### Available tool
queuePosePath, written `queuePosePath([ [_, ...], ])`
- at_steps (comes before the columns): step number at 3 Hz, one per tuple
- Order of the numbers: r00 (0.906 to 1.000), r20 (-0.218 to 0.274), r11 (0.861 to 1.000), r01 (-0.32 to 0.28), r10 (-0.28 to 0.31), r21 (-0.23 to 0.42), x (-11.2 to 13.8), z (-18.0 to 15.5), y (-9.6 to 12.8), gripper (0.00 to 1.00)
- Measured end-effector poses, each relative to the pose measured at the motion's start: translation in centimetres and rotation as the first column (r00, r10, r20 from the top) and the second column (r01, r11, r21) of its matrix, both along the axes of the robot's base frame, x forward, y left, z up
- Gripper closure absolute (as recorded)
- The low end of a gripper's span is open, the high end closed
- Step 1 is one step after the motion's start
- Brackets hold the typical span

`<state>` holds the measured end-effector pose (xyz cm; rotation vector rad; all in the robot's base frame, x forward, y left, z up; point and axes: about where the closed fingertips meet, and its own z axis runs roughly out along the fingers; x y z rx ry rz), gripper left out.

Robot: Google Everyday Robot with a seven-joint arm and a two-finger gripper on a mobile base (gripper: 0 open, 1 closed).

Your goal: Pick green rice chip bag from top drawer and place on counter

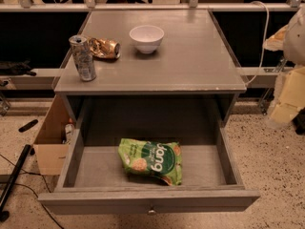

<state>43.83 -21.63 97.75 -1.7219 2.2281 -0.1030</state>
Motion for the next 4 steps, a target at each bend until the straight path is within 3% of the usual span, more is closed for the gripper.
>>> queuePosePath([
  [1, 1.0000, 0.000, 1.000, 0.000, 0.000, 0.000, 0.0, 0.0, 0.0, 0.00],
  [2, 0.9998, 0.013, 0.999, 0.017, -0.017, 0.040, -0.1, -0.5, 0.0, 0.00],
  [3, 0.9998, 0.017, 0.992, 0.001, -0.003, 0.127, -1.2, -3.3, 0.5, 0.00],
  [4, 1.0000, -0.003, 0.953, 0.007, -0.006, 0.302, -2.8, -10.6, 0.8, 0.00],
])
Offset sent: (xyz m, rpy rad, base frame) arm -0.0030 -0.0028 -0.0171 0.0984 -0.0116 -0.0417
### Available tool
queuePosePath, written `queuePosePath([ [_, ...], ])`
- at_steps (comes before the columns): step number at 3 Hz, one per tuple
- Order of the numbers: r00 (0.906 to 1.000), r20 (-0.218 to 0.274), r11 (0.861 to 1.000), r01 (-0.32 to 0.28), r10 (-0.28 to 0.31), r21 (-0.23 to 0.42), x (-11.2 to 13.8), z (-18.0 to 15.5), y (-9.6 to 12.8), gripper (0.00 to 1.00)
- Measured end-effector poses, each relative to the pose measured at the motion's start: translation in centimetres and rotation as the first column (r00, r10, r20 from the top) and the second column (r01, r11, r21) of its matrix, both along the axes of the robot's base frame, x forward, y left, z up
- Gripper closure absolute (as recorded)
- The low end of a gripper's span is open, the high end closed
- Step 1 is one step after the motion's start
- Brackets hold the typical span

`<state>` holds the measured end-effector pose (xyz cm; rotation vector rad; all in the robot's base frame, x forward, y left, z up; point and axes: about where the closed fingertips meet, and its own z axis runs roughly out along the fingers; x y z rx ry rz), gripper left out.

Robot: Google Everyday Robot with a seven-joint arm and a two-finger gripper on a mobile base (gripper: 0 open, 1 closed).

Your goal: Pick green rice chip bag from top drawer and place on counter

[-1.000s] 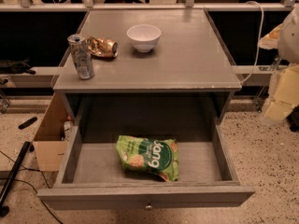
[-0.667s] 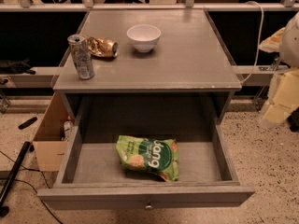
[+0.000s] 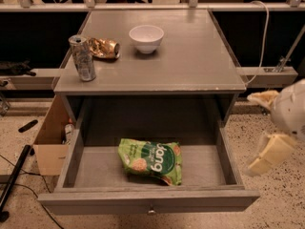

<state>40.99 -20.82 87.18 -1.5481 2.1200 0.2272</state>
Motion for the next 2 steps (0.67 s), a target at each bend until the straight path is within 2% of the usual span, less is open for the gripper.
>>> queuePosePath([
  [1, 0.9973, 0.064, 0.958, 0.016, -0.036, 0.286, 3.1, -5.3, 3.9, 0.00],
  [2, 0.9901, 0.112, 0.892, 0.026, -0.085, 0.451, 8.4, -5.1, 7.6, 0.00],
])
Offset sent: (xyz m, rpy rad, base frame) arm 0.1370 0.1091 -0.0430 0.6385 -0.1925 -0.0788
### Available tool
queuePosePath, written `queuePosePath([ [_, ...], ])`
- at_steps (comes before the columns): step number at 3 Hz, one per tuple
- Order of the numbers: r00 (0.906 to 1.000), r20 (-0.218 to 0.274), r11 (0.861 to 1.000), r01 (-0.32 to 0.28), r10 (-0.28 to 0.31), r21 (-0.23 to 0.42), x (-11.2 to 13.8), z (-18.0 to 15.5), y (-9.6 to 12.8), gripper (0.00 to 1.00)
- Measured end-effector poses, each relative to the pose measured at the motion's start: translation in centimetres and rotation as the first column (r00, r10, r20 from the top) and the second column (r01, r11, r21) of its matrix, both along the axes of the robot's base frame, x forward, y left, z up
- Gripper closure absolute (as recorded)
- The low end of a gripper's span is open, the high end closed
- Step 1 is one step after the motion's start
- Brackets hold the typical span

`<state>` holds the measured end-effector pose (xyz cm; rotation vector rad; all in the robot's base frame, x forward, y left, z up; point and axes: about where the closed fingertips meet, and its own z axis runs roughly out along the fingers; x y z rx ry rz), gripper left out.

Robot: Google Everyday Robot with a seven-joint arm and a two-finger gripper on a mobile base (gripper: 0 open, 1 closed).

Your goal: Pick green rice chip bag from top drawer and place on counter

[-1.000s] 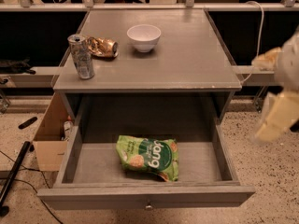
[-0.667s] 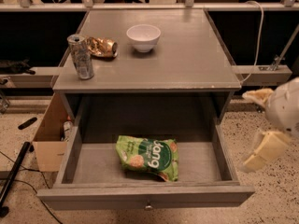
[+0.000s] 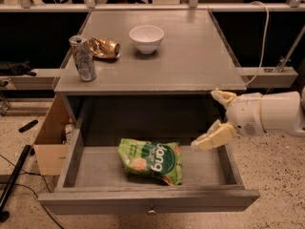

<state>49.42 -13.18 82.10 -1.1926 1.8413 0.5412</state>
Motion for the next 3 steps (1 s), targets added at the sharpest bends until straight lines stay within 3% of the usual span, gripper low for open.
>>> queuePosePath([
  [1, 1.0000, -0.001, 1.000, -0.008, 0.008, -0.012, -0.2, -0.2, 0.1, 0.00],
  [2, 0.9985, -0.005, 0.996, -0.054, 0.054, -0.073, -0.8, -1.9, 1.6, 0.00],
  [3, 0.9932, -0.033, 0.979, -0.116, 0.112, -0.170, -2.2, -5.6, 4.4, 0.00],
])
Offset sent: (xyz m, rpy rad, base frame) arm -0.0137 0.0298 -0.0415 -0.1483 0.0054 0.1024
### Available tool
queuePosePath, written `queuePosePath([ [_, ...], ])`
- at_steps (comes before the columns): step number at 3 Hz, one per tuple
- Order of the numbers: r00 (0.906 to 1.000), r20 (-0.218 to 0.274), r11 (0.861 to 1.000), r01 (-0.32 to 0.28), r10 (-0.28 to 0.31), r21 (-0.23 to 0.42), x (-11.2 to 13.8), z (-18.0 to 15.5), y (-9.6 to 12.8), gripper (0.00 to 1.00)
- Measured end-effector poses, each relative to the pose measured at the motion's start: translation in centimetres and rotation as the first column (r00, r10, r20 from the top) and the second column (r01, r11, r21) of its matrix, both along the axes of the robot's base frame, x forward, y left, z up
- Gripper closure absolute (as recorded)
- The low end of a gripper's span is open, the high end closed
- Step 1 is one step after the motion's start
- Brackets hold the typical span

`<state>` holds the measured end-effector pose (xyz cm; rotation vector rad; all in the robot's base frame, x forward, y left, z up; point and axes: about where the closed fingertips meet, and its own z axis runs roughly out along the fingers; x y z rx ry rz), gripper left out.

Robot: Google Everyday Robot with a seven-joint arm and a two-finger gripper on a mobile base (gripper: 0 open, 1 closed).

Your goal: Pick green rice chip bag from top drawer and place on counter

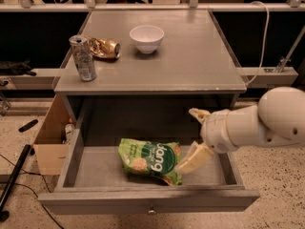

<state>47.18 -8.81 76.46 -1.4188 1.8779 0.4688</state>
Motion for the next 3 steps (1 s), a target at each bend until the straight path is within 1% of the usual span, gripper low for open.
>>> queuePosePath([
  [1, 0.9990, -0.035, 0.998, -0.030, 0.029, -0.052, -1.3, -4.1, 2.1, 0.00],
  [2, 0.9965, -0.075, 0.997, -0.041, 0.037, -0.057, -1.0, -7.6, 4.1, 0.00],
  [3, 0.9915, -0.122, 0.998, -0.049, 0.045, -0.037, 0.9, -9.6, 6.1, 0.00],
])
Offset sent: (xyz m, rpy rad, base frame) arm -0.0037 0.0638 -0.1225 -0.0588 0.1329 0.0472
